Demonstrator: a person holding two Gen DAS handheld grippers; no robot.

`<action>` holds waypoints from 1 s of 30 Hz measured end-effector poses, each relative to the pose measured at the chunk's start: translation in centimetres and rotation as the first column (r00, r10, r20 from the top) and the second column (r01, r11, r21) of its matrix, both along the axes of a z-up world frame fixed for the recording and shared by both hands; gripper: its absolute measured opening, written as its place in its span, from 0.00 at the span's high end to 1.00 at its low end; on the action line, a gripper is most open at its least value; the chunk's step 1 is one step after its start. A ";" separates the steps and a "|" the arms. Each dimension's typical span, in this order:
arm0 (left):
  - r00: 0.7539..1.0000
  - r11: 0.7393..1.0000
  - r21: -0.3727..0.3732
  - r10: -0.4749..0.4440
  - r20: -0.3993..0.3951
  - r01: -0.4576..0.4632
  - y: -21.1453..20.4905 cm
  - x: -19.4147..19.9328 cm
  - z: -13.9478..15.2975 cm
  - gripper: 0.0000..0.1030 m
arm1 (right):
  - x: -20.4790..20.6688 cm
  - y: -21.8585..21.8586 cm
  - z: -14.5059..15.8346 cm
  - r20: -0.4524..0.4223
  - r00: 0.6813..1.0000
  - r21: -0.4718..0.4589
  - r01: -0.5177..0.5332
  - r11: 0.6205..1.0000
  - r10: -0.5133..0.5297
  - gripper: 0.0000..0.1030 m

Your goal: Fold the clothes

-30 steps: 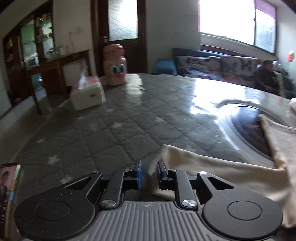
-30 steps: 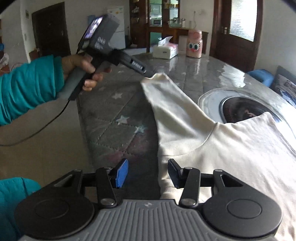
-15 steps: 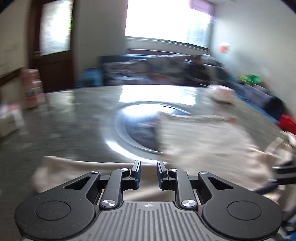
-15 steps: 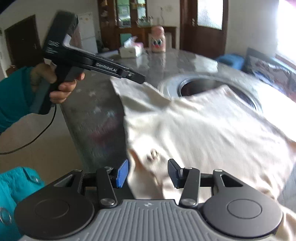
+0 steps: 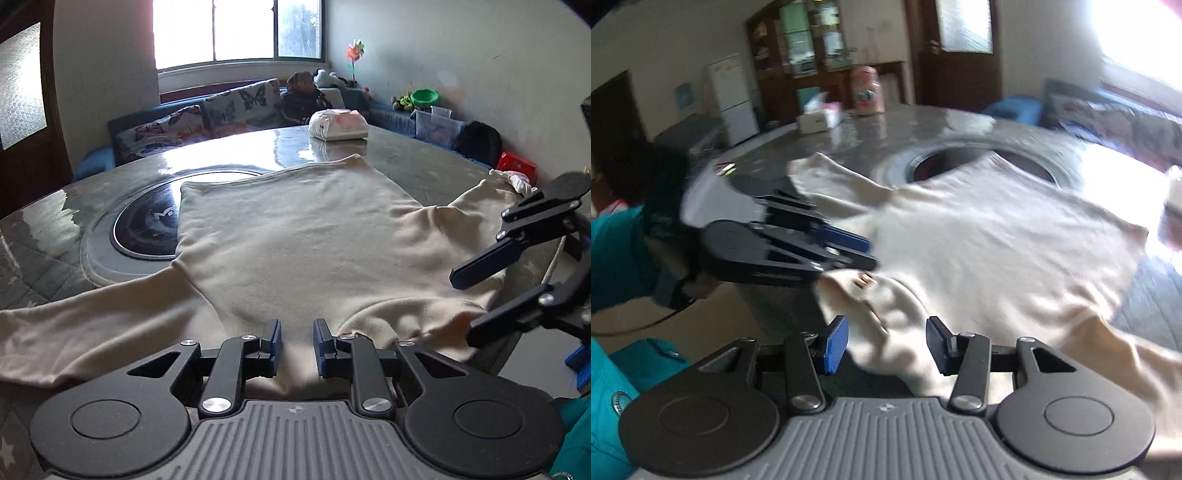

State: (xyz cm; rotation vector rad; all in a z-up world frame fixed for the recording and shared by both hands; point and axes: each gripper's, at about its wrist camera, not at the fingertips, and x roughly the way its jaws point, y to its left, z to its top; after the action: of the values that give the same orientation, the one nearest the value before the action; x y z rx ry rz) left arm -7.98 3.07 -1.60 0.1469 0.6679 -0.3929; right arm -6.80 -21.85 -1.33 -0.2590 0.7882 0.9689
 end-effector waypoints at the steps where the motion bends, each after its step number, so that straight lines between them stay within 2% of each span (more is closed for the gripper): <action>1: 1.000 1.000 -0.004 0.003 0.000 -0.003 -0.1 -0.2 0.1 0.80 | 0.1 -0.1 -0.3 -0.008 1.000 -0.011 0.010 1.000 -0.010 0.54; 5: 1.000 1.000 -0.017 0.002 0.004 -0.002 0.3 -0.1 0.7 0.79 | 0.2 -0.8 -0.7 -0.039 0.998 -0.015 0.045 0.999 -0.046 0.54; 8: 1.000 0.999 -0.038 0.007 0.023 -0.006 0.5 0.3 1.7 0.75 | 0.4 -1.6 -0.1 -0.048 0.994 0.008 0.093 0.996 -0.093 0.54; 10: 0.999 0.998 -0.055 0.012 0.039 -0.010 0.5 0.7 2.3 0.73 | 0.5 -3.0 0.5 -0.041 0.986 0.013 0.164 0.986 -0.163 0.54; 13: 0.999 0.997 -0.072 0.012 0.034 -0.010 -0.2 1.9 2.6 0.72 | 1.3 -4.7 0.9 -0.023 0.957 0.001 0.291 0.957 -0.291 0.54; 16: 1.000 0.997 -0.081 -0.003 0.029 0.005 -1.4 3.0 2.4 0.72 | 2.0 -6.5 0.7 -0.026 0.913 -0.015 0.407 0.913 -0.408 0.54; 17: 1.000 0.995 -0.094 -0.009 0.025 0.012 -1.7 3.3 2.4 0.72 | 2.3 -7.4 0.5 -0.033 0.888 -0.023 0.458 0.889 -0.459 0.54; 22: 0.998 0.988 -0.139 -0.062 0.000 0.062 -3.8 4.2 1.8 0.72 | 3.4 -9.9 -0.6 -0.061 0.803 -0.055 0.590 0.805 -0.593 0.54; 26: 0.994 0.983 -0.154 -0.107 -0.033 0.100 -4.8 4.2 0.6 0.72 | 4.0 -12.2 -0.7 -0.078 0.722 -0.054 0.685 0.726 -0.687 0.54; 29: 0.991 0.980 -0.164 -0.126 -0.050 0.117 -5.1 4.1 0.0 0.72 | 4.4 -13.8 -0.6 -0.048 0.652 -0.082 0.753 0.653 -0.757 0.54; 30: 0.990 0.978 -0.167 -0.132 -0.049 0.122 -5.1 4.0 -0.1 0.69 | 4.6 -14.3 -0.7 -0.049 0.627 -0.087 0.773 0.629 -0.777 0.54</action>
State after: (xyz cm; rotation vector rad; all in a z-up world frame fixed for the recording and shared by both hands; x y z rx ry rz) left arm -3.93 -2.04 -1.71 0.0216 0.6846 -0.5753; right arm -2.22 -36.13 -2.04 0.0920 0.8887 0.1172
